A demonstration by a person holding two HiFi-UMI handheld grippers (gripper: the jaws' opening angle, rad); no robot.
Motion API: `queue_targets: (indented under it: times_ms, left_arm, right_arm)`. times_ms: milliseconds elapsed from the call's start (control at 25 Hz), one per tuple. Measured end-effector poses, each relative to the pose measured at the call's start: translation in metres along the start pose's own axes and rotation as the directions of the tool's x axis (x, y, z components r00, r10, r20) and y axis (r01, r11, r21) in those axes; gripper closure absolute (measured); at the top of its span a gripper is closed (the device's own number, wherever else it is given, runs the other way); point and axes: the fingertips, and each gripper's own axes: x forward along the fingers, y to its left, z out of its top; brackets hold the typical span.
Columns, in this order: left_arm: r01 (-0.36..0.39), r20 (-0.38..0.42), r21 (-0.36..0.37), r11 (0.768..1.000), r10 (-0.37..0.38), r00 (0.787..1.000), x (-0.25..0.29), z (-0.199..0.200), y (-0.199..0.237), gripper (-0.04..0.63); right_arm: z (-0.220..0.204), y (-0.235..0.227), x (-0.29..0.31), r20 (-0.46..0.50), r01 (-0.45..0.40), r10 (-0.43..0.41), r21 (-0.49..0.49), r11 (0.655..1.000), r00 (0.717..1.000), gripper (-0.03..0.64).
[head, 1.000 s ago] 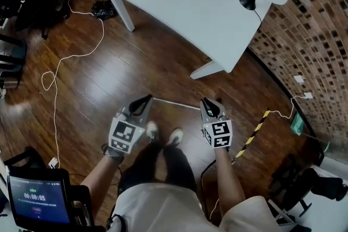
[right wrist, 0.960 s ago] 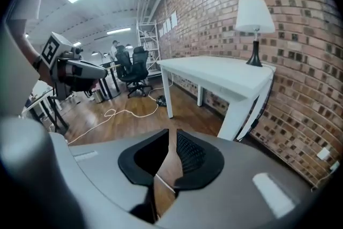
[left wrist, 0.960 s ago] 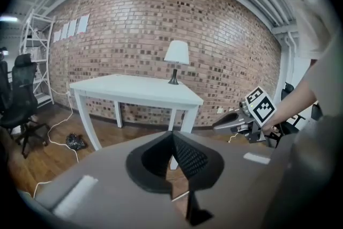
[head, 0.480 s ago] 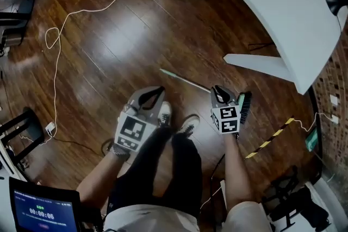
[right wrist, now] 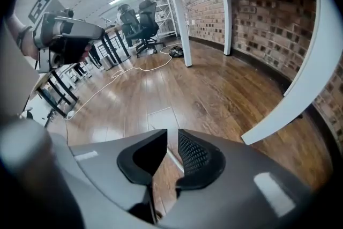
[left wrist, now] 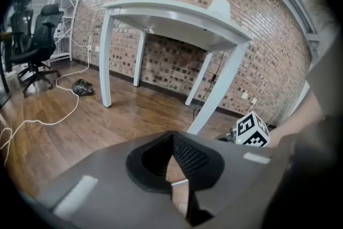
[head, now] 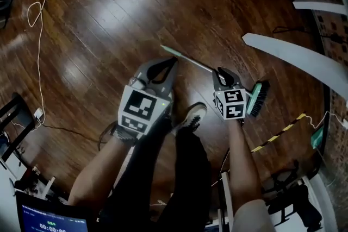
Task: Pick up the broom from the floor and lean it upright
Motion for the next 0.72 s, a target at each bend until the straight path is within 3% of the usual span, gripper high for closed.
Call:
queue_targets:
  times_ms: [200, 400, 560, 720]
  left_arm:
    - [-0.055, -0.005, -0.050, 0.997, 0.055, 0.998, 0.023, -0.043, 0.026, 0.595]
    - [-0.059, -0.047, -0.072, 0.996, 0.055, 0.997, 0.043, -0.111, 0.026, 0.595]
    - [-0.027, -0.089, -0.078, 0.997, 0.021, 0.996, 0.044, -0.157, 0.014, 0.595]
    - [-0.009, -0.115, -0.115, 0.993, -0.004, 0.993, 0.033, -0.186, 0.005, 0.595]
  right_arm:
    - [-0.034, 0.011, 0.063, -0.049, -0.056, 0.052, -0.085, 0.995, 0.997, 0.532]
    - [-0.088, 0.022, 0.132, -0.182, -0.141, 0.105, -0.200, 0.970, 0.978, 0.505]
    - [-0.133, 0.019, 0.174, -0.344, -0.179, 0.064, -0.313, 0.933, 0.937, 0.495]
    - [-0.143, 0.015, 0.196, -0.366, -0.174, 0.038, -0.344, 0.923, 0.930, 0.474]
